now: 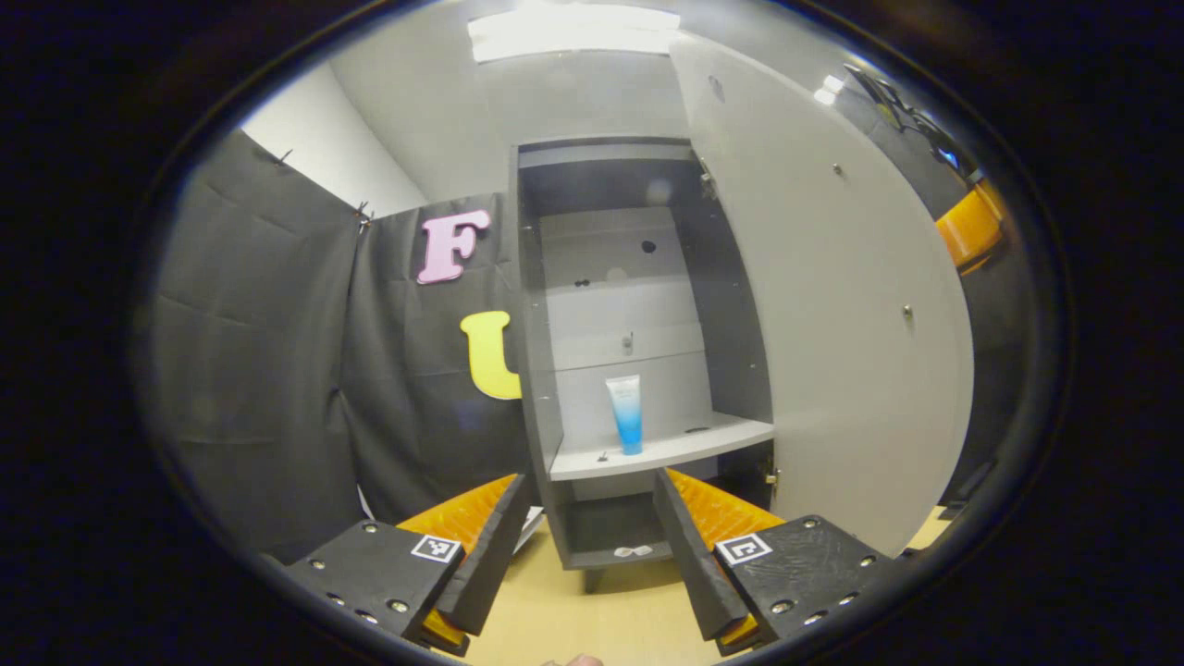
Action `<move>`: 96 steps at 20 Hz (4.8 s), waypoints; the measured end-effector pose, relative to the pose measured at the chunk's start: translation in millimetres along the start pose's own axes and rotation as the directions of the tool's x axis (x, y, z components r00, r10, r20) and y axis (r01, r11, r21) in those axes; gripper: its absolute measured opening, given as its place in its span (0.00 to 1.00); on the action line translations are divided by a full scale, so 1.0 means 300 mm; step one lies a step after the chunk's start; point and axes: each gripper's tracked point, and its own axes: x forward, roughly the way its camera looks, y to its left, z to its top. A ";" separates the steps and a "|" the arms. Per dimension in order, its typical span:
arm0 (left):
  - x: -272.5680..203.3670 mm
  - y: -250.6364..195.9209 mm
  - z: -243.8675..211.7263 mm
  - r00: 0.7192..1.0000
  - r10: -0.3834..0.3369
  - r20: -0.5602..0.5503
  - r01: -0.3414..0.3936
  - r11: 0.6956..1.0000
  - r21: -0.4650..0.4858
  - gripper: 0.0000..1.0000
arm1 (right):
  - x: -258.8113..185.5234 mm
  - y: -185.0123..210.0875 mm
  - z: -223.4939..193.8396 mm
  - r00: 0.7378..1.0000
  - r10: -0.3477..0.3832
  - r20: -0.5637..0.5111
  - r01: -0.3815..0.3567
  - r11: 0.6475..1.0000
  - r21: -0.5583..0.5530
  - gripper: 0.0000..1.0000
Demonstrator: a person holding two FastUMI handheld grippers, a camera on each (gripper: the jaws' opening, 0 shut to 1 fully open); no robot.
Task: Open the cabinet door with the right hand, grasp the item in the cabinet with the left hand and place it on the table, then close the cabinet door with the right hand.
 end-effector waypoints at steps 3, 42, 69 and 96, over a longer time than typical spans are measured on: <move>0.009 -0.061 0.005 1.000 -0.019 0.000 0.019 1.000 0.003 0.84 | -0.047 -0.056 -0.001 0.999 -0.051 0.018 0.051 0.999 0.005 0.13; 0.813 -0.131 0.073 0.995 -0.086 -0.049 0.086 0.996 -0.009 0.82 | -0.338 -0.815 -0.083 0.662 -0.739 0.124 0.728 0.673 0.131 0.98; 1.039 -0.119 -0.120 0.981 -0.148 -0.126 0.126 0.978 -0.164 0.52 | -0.287 -0.812 -0.138 0.601 -0.797 0.054 0.788 0.603 0.126 0.98; 0.165 0.115 -0.470 0.987 0.065 -0.148 -0.090 0.982 -0.166 0.50 | -0.224 -0.827 -0.209 0.759 -0.646 0.087 0.634 0.762 0.129 0.93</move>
